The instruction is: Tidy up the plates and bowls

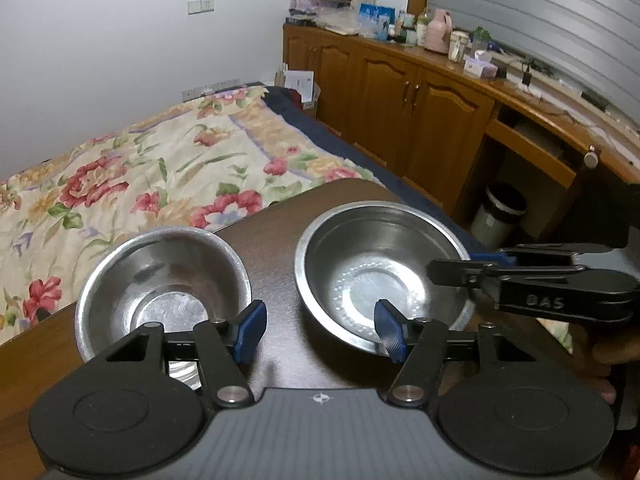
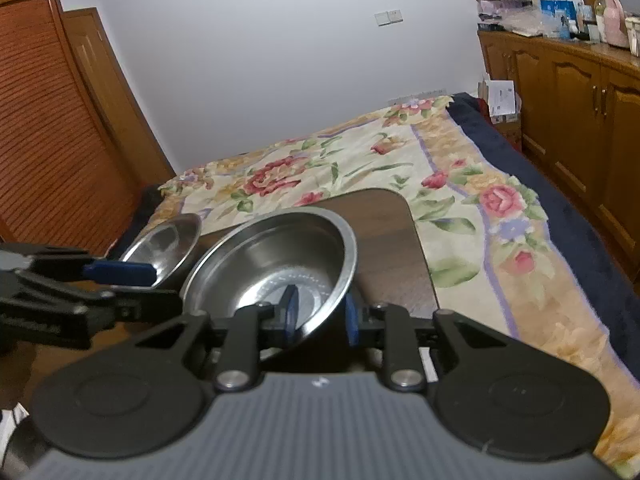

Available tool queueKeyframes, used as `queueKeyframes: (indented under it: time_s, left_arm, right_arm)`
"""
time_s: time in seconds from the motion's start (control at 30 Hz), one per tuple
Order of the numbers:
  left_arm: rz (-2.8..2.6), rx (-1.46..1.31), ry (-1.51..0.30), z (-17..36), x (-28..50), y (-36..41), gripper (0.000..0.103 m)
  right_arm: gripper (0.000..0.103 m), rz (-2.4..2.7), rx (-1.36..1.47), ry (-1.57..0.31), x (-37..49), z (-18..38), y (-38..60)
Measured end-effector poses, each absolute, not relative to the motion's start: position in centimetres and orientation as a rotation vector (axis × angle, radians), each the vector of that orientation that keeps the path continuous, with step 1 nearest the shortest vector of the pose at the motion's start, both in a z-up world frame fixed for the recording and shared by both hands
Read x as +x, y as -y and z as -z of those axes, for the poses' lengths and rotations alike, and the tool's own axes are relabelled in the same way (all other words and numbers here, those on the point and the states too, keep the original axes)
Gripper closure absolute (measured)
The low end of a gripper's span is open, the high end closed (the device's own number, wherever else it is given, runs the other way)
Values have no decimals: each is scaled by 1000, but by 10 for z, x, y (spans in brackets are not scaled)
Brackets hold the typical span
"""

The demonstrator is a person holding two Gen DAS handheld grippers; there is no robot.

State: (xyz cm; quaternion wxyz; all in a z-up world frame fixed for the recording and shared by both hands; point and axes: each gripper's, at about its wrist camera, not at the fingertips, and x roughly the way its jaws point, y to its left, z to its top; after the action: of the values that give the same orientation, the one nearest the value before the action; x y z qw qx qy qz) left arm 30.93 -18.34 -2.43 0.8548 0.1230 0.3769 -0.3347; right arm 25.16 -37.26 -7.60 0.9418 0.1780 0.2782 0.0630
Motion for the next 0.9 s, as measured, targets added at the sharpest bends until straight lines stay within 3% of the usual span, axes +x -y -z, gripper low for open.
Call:
queueKeyframes:
  time_s: [0.3,0.5,0.6,0.7,0.9]
  left_arm:
    - [686,270,-831,35,321,187,50]
    - [680,253,-862,40,328,184,62]
    - [688,247,-872,43,329,183,70]
    - [709,226,-883,43,327,182,87]
    - [710,212,-839,22,311,174,87]
  right_arm:
    - [79,-143,352,-564,245,77,368]
    - [79,-152,345,-569,242,76,366]
    - [79,-155,345,-570,241,76,365]
    - [79,-165,352,-569,239,78,364]
    - [87,-163,359,-525,227,68,361]
